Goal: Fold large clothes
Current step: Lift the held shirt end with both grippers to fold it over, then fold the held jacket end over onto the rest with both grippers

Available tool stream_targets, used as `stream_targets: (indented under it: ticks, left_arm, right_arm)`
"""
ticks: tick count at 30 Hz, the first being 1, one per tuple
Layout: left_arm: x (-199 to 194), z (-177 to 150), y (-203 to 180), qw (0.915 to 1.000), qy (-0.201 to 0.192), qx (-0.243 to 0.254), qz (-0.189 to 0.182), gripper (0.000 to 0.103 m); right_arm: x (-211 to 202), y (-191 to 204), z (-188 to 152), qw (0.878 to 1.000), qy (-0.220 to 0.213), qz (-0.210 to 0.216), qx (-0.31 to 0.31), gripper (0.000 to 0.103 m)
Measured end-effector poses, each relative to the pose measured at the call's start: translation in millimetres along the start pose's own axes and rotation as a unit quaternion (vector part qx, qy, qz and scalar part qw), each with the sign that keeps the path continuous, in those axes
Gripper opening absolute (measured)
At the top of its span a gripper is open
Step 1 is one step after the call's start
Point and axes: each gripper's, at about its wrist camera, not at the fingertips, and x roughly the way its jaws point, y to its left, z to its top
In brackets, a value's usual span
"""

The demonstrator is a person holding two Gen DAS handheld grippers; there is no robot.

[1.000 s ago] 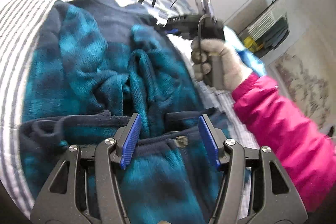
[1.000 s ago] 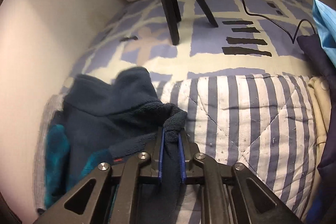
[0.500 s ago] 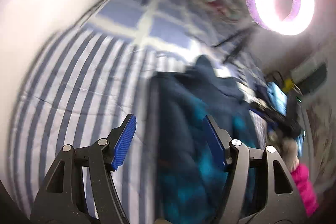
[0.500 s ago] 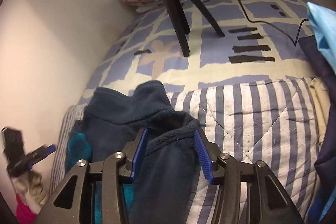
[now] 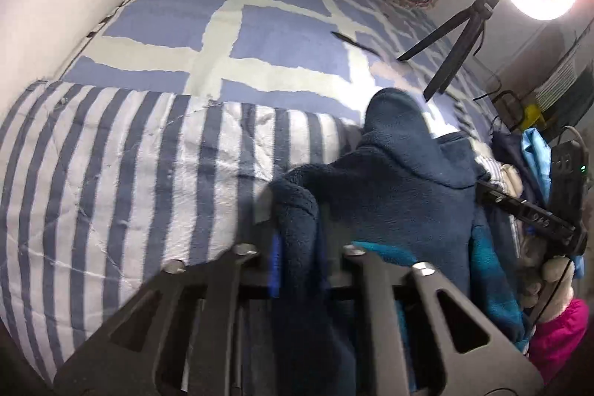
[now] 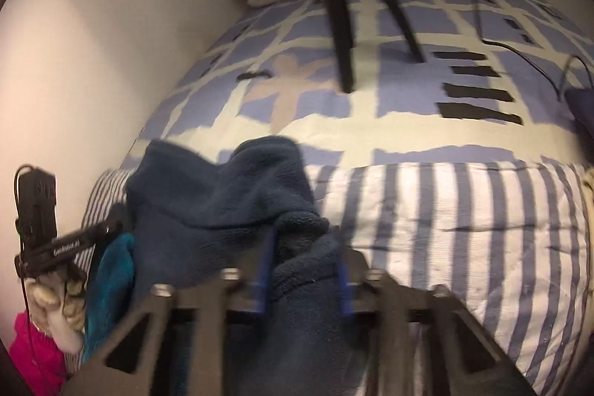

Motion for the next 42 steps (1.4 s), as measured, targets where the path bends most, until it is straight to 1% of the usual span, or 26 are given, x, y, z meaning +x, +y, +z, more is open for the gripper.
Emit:
stream_targets:
  ticks: [2, 5, 8, 11, 16, 19, 24, 28, 31, 34, 36, 39, 41, 42]
  left_arm:
    - [-7, 0, 1, 0.9999, -0.01, -0.009, -0.008, 0.006]
    - [-27, -1, -1, 0.9991, -0.029, -0.014, -0.028, 0.006]
    - [-52, -4, -9, 0.9978, -0.046, -0.008, -0.047, 0.005]
    - [-78, -9, -21, 0.9963, -0.062, -0.001, -0.059, 0.005]
    - [-121, -24, -41, 0.9941, -0.088, 0.018, -0.062, 0.005]
    - [-154, -41, -51, 0.9918, -0.104, 0.023, -0.071, 0.005]
    - [-202, -76, -65, 0.9889, -0.122, 0.033, -0.079, 0.005]
    - [-237, -110, -76, 0.9875, -0.128, 0.039, -0.083, 0.005]
    - [-258, -139, -85, 0.9876, -0.124, 0.05, -0.083, 0.005]
    - [-276, -172, -95, 0.9866, -0.125, 0.068, -0.08, 0.005]
    - [-283, -196, -95, 0.9866, -0.123, 0.065, -0.085, 0.005]
    - [-283, -229, -89, 0.9892, -0.109, 0.056, -0.08, 0.005]
    - [-280, -247, -86, 0.9913, -0.097, 0.052, -0.072, 0.005]
    - [-277, -258, -84, 0.9924, -0.092, 0.053, -0.062, 0.005]
  right_arm:
    - [-5, 8, 2, 1.0, -0.003, -0.009, -0.018, 0.016]
    - [-24, 18, 7, 0.999, -0.02, -0.007, -0.029, 0.015]
    - [-44, 33, 8, 0.998, -0.035, -0.006, -0.051, 0.014]
    - [-62, 43, 6, 0.997, -0.047, 0.002, -0.059, 0.014]
    - [-108, 53, -5, 0.995, -0.077, 0.031, -0.063, 0.013]
    - [-144, 60, -22, 0.992, -0.092, 0.057, -0.068, 0.013]
    - [-201, 76, -59, 0.986, -0.109, 0.084, -0.095, 0.013]
    - [-242, 81, -95, 0.982, -0.122, 0.108, -0.096, 0.013]
    - [-264, 89, -126, 0.981, -0.123, 0.108, -0.107, 0.013]
    - [-281, 97, -161, 0.981, -0.118, 0.105, -0.117, 0.013]
    - [-288, 101, -185, 0.981, -0.112, 0.092, -0.128, 0.013]
    - [-293, 109, -229, 0.982, -0.094, 0.084, -0.143, 0.013]
    - [-291, 108, -249, 0.983, -0.084, 0.082, -0.139, 0.013]
    - [-287, 107, -261, 0.985, -0.077, 0.08, -0.133, 0.013]
